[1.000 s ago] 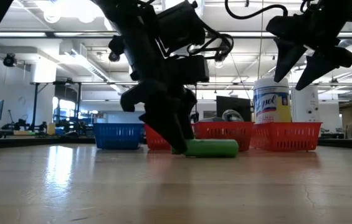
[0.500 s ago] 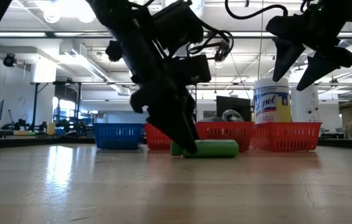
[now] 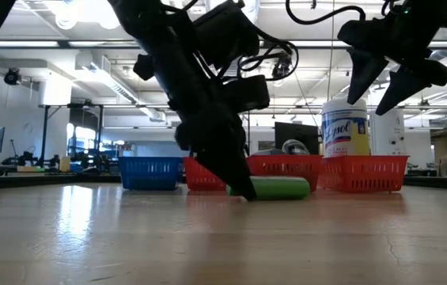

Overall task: Pick & Place Travel size toiletries
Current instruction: Put the green shampoo into the blue bin

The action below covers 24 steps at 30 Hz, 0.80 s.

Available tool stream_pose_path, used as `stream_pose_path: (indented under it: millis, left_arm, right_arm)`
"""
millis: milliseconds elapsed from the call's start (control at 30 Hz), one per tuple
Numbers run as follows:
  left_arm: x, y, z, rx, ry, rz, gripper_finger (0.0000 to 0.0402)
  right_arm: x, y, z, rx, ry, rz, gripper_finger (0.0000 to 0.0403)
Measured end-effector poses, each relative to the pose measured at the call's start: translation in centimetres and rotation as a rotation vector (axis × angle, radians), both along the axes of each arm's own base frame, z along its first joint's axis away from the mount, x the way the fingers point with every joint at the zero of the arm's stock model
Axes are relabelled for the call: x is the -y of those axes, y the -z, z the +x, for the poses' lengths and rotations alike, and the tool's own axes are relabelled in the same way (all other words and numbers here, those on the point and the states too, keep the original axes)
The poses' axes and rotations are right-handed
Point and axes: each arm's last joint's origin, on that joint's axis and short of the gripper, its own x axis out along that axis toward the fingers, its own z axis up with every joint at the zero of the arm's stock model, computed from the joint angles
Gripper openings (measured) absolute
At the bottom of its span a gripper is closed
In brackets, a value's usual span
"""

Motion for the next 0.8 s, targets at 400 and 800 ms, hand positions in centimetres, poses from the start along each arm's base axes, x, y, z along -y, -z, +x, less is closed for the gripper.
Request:
stream_pose_path:
  millis: [400, 800]
  left_arm:
    - [0.0, -0.2, -1.0, -0.081, -0.014, 0.024, 0.0178]
    - [0.0, -8.3, -7.3, -0.098, -0.461, 0.008, 0.0175]
  right_arm:
    - [0.0, 0.0, 0.0, 0.004, 0.008, 0.004, 0.0302]
    - [0.0, 0.0, -0.1, -0.007, 0.020, 0.003, 0.0291]
